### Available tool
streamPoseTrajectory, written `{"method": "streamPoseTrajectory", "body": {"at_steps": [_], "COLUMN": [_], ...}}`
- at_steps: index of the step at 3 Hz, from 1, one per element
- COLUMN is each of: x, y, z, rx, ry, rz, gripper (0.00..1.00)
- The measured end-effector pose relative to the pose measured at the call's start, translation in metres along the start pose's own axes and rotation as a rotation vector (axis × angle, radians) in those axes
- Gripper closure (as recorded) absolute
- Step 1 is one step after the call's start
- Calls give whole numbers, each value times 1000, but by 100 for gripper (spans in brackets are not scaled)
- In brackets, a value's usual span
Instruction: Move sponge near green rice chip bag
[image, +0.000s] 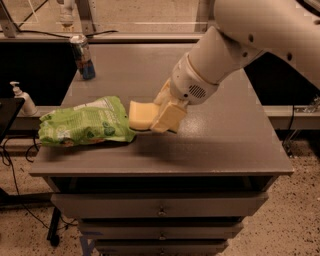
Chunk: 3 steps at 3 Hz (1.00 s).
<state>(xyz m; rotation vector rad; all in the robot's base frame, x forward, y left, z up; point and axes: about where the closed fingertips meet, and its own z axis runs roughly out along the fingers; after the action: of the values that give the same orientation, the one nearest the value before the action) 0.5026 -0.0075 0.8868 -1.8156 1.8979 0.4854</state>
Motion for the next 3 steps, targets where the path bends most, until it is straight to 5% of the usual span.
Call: {"method": "streamPoseTrajectory", "body": {"at_steps": [1, 3], "x": [-1, 5], "y": [15, 20], "z": [20, 38], "rx": [-21, -12], "ry": [25, 70], "rz": [-25, -78], "gripper": [100, 59]}}
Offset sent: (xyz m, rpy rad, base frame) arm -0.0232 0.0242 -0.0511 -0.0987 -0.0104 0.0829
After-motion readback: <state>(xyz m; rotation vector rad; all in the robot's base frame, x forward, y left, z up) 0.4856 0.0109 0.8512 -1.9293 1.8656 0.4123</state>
